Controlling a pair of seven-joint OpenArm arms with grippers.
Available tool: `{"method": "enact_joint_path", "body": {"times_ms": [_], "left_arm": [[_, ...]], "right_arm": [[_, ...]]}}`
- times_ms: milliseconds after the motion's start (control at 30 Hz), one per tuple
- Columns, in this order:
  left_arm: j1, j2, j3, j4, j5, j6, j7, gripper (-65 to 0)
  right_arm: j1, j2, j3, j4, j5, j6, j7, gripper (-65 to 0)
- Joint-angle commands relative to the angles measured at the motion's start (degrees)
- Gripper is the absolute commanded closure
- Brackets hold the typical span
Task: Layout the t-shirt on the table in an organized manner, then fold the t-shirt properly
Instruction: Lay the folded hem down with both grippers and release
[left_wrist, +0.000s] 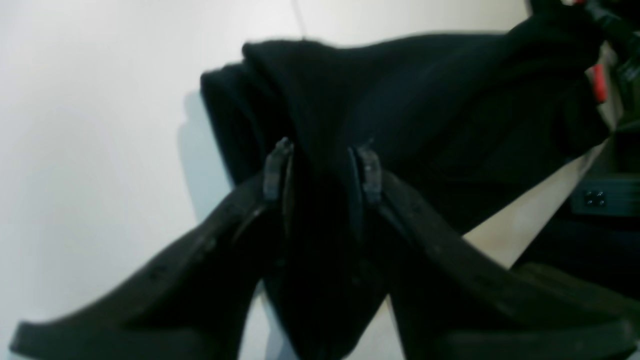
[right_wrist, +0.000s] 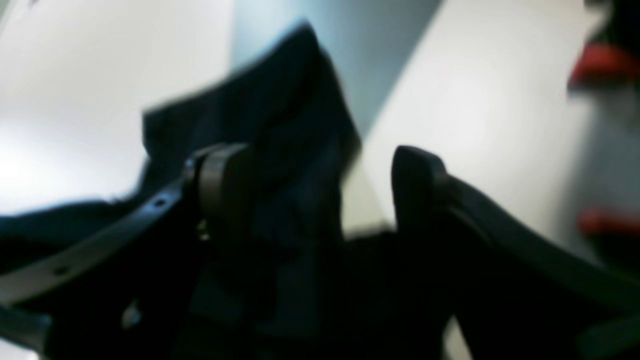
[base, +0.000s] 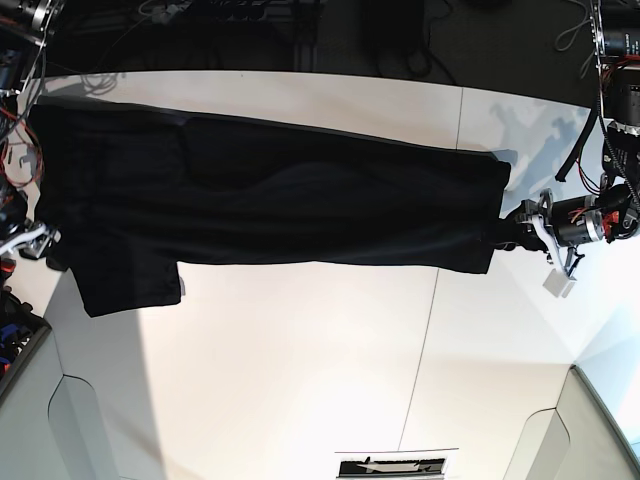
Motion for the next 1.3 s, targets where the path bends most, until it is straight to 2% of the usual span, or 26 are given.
{"method": "enact_joint_path", "body": {"times_ms": [0, 133, 267, 500, 667, 967, 1000, 1033, 1133, 1267], "left_arm": [[-1.3, -1.3, -0.5, 1.0, -1.2, -0.5, -0.2, -19.9], [-1.3, -1.3, -0.5, 1.0, -0.8, -0.5, -0.2, -19.9], [-1.3, -1.3, -0.5, 1.0, 0.8, -0.5, -0.2, -19.9], [-1.2, -1.3, -0.5, 1.0, 2.7, -0.5, -1.1, -19.9], [-1.2, -1.3, -0.5, 1.0, 3.3, -0.5, -1.9, -19.9], [-1.2, -1.3, -0.5, 1.0, 3.7, -0.5, -1.9, -19.9], [-1.2, -1.3, -0.5, 1.0, 4.0, -0.5, -1.9, -19.9], [-1.2, -1.3, -0.5, 1.0, 4.1, -0.5, -1.9, -19.9], [-1.2, -1.3, -0.5, 1.0, 4.2, -0.5, -1.9, -19.9], [-1.2, -1.2, -0.5, 1.0, 4.1, -0.5, -2.1, -19.9]], "right_arm": [[2.2, 1.2, 0.3, 0.8, 0.9, 0.2, 1.7, -42.0], [6.2, 1.2, -0.2, -1.9, -1.5, -0.5, 3.7, -42.0], [10.8, 1.1, -1.8, -9.9, -5.3, -0.9, 7.6, -42.0], [17.1, 0.7, -8.5, -23.6, -6.3, -0.9, 12.2, -42.0], [18.9, -2.1, -10.8, -28.7, -10.1, -1.2, 13.5, -42.0], [18.9, -8.2, -10.8, -29.3, -10.4, -1.2, 13.7, -41.6], [18.9, -8.5, -10.8, -29.2, -10.4, -1.2, 13.7, -37.9], [18.9, -8.6, -10.8, -28.9, -10.4, -1.2, 13.9, -30.6], [18.9, -8.4, -10.8, -27.7, -10.4, -0.2, 13.9, -1.1], [18.9, -7.7, -10.8, -25.4, -11.5, -0.1, 12.8, 0.0]]}}
